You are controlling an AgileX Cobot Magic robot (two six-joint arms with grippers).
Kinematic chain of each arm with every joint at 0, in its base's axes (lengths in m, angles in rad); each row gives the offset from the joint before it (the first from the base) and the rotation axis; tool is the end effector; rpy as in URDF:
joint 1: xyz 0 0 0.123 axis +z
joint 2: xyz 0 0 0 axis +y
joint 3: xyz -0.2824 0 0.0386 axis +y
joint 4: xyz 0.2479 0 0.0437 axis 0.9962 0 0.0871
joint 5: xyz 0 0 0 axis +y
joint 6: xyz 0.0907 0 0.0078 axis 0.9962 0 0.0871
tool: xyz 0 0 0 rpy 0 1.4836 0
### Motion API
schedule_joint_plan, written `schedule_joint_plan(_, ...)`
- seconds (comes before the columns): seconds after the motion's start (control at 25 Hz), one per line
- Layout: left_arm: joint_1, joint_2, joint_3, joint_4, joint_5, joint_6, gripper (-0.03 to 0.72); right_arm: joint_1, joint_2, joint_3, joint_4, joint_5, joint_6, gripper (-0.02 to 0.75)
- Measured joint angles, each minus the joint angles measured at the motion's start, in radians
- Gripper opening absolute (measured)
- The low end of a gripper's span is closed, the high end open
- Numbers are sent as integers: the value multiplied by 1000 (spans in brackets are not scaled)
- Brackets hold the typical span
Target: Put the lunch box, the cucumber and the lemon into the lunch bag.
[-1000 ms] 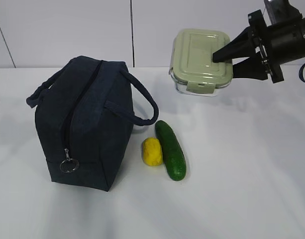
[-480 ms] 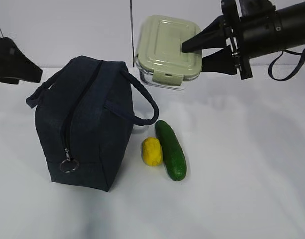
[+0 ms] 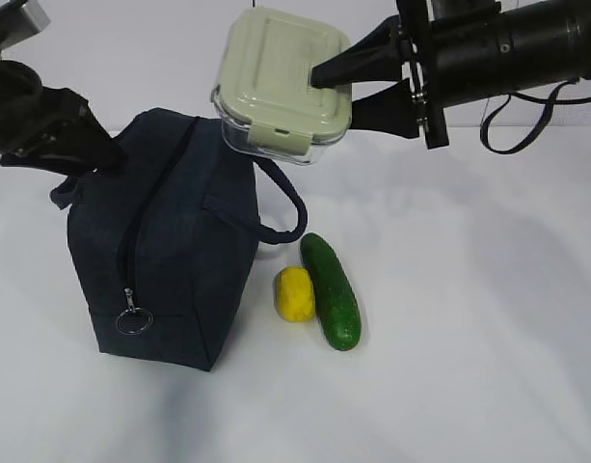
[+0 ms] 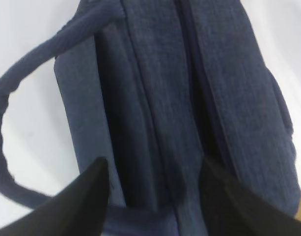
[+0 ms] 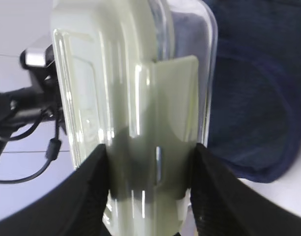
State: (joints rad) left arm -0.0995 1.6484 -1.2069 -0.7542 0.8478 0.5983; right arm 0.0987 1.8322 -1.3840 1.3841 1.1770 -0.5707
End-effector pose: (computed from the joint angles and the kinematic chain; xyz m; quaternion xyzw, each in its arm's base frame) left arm 0.3360 -0.0806 0.2676 0.1350 0.9235 -0.2642 0.2432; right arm 0.3697 0.1197 0.2909 -0.0308 0.8044 0.5738 0.1510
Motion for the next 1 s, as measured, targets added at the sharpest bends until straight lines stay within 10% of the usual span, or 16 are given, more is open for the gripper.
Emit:
schedule_joint_plan(0.32,0,69,-67,-18,133,8,15,51,0,0,18,-2,-8,369)
schedule_joint_plan(1.0,0,68,-168,-258,238,29,-3,105,72,0,71,-57,-16,369)
